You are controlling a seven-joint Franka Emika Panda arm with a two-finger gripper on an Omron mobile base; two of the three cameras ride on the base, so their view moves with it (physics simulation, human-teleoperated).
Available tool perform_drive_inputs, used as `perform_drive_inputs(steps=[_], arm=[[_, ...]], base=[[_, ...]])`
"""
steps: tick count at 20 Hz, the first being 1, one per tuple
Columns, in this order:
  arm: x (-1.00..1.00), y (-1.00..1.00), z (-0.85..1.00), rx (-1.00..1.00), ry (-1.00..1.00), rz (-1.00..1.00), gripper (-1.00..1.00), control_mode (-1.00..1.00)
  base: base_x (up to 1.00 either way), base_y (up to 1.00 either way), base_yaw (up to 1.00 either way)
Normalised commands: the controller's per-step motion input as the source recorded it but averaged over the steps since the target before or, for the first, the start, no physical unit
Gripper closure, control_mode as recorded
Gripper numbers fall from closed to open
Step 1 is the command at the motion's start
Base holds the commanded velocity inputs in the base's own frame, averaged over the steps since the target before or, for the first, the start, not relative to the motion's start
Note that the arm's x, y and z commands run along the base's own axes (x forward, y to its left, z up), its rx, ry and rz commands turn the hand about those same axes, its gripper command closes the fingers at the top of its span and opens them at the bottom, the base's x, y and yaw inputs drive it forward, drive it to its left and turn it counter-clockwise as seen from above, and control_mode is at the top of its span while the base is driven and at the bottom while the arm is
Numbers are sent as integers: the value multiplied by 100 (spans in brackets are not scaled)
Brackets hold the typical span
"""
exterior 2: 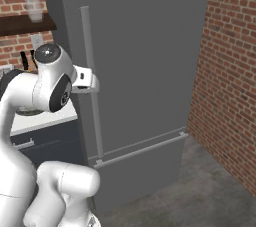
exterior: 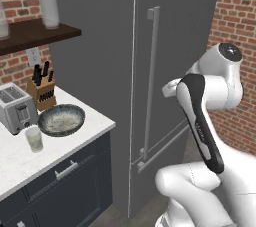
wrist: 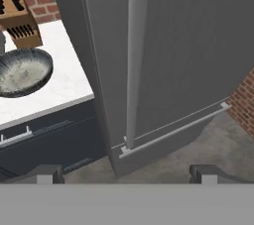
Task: Grab a lemon wedge from the fridge and one ice cube from the ice bowl, and put them in the glass of lemonade.
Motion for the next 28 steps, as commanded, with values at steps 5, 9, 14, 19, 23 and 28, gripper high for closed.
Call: perform_drive_inputs(steps=[5, 9, 14, 19, 23, 28], arm=[[100, 4, -23, 4, -4, 9, -100, -100], [96, 25, -38, 6, 0, 12, -100, -100], [93, 16, -29, 0, 0, 14, -100, -100], [79, 5, -25, 0, 0, 15, -100, -100], [39, 0, -21, 0, 0, 13, -100, -100], [22, 1, -22, 0, 0, 9, -100, -100]], base=[[0, 0, 0], [0, 0, 0], [0, 0, 0], [0, 0, 0], [0, 0, 0], [0, 0, 0]])
